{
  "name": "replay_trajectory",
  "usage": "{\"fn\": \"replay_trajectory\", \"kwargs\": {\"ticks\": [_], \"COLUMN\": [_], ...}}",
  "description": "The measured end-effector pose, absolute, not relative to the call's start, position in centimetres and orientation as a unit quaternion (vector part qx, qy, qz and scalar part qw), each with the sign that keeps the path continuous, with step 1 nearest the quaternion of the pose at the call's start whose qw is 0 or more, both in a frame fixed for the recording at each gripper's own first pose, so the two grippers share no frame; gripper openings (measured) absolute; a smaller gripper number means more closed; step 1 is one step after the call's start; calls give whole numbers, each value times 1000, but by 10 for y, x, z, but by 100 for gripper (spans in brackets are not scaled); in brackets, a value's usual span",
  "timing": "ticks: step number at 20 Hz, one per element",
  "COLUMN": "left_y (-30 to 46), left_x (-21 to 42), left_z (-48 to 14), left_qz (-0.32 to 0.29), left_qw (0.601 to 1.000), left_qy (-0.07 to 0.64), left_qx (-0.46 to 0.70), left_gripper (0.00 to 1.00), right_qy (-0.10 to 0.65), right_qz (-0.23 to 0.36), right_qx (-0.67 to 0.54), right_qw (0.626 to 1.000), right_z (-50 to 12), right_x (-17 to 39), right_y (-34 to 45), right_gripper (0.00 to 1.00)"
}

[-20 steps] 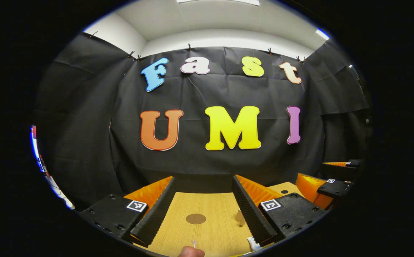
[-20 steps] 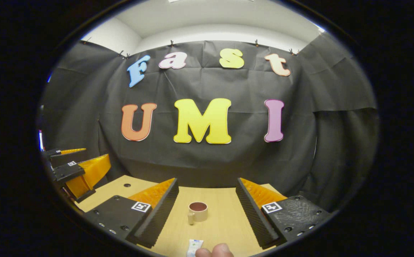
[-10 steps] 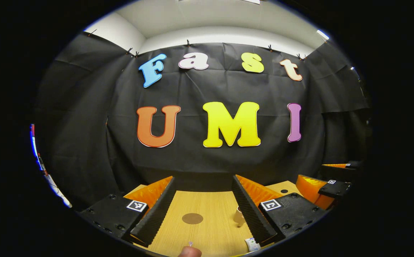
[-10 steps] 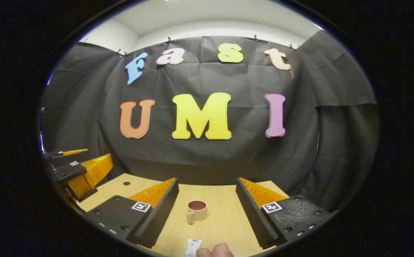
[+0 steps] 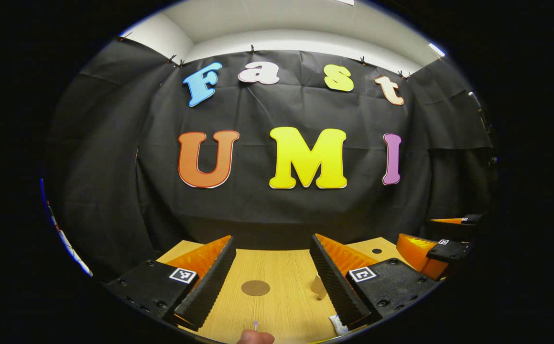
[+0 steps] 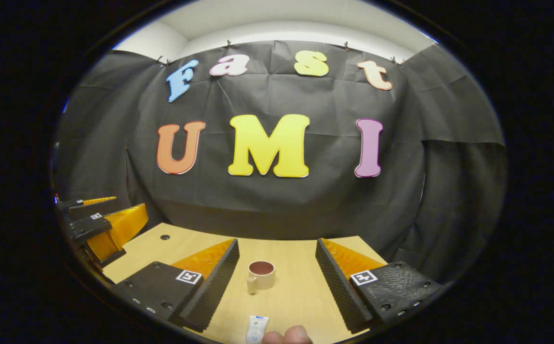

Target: Put the toothbrush and toothpaste on the desktop into the cup, then pick up the cup and place it on the coaster on the desktop.

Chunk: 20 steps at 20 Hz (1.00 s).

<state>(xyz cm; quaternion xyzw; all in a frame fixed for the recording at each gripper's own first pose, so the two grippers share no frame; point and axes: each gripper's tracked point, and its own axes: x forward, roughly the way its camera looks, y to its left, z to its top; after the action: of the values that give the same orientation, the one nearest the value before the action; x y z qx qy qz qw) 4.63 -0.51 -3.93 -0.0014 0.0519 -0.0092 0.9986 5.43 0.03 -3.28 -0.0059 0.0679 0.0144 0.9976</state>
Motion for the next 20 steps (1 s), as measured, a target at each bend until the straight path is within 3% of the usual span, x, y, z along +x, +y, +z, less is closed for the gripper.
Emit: {"fn": "replay_trajectory", "kwargs": {"ticks": [6,20], "left_y": [11,36], "left_x": [39,-8], "left_z": [-63,-161], "left_qz": [-10,-17], "left_qw": [996,964], "left_qy": [83,266], "left_qx": [11,15], "left_gripper": [99,100], "right_qy": [134,353], "right_qz": [35,64], "right_qx": [-23,-37], "right_qw": [990,933], "right_z": [-67,-159], "right_x": [53,31], "right_y": [15,28], "right_gripper": [96,96]}}
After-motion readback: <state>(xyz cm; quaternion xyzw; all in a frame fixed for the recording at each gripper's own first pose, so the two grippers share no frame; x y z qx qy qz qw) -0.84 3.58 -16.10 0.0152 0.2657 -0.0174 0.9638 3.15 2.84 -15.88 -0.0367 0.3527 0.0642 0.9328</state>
